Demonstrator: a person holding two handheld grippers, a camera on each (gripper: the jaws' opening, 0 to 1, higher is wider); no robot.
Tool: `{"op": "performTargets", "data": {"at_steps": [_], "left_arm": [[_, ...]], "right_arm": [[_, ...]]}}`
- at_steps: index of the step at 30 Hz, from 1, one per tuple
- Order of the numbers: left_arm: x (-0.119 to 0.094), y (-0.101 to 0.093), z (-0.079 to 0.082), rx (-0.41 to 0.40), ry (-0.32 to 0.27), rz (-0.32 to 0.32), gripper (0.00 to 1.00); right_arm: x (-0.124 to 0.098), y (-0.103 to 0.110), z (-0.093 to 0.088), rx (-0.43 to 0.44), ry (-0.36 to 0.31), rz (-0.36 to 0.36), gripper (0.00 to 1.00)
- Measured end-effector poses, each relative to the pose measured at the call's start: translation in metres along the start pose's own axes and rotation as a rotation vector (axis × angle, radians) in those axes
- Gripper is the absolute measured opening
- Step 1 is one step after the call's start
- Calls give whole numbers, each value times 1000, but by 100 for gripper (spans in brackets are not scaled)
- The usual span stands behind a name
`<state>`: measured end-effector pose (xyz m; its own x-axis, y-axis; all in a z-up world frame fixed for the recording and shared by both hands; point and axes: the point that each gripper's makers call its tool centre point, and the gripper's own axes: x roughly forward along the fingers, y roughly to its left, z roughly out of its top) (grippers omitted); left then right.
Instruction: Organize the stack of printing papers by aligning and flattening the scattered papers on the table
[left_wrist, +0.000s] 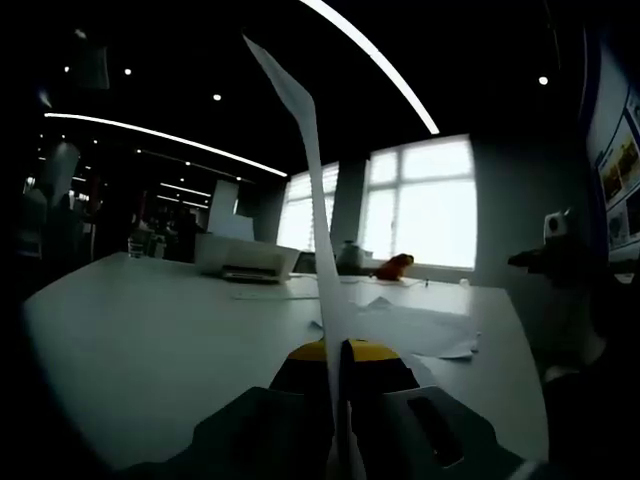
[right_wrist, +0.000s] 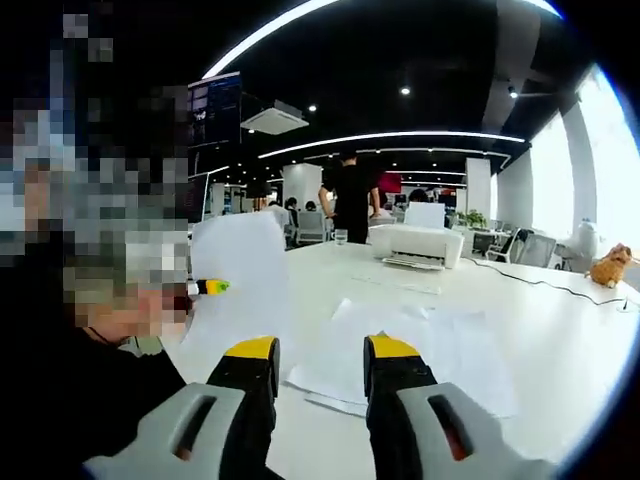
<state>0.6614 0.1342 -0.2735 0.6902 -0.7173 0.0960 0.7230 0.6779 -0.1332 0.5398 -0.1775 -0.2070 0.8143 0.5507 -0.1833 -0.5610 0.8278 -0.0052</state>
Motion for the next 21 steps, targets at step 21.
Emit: {"op": "performTargets", "data": {"at_steps": [21], "left_arm": [[-1, -1, 0, 5, 2, -6, 6]], "right_arm": [[27, -37, -18, -26, 64, -79, 39]]}}
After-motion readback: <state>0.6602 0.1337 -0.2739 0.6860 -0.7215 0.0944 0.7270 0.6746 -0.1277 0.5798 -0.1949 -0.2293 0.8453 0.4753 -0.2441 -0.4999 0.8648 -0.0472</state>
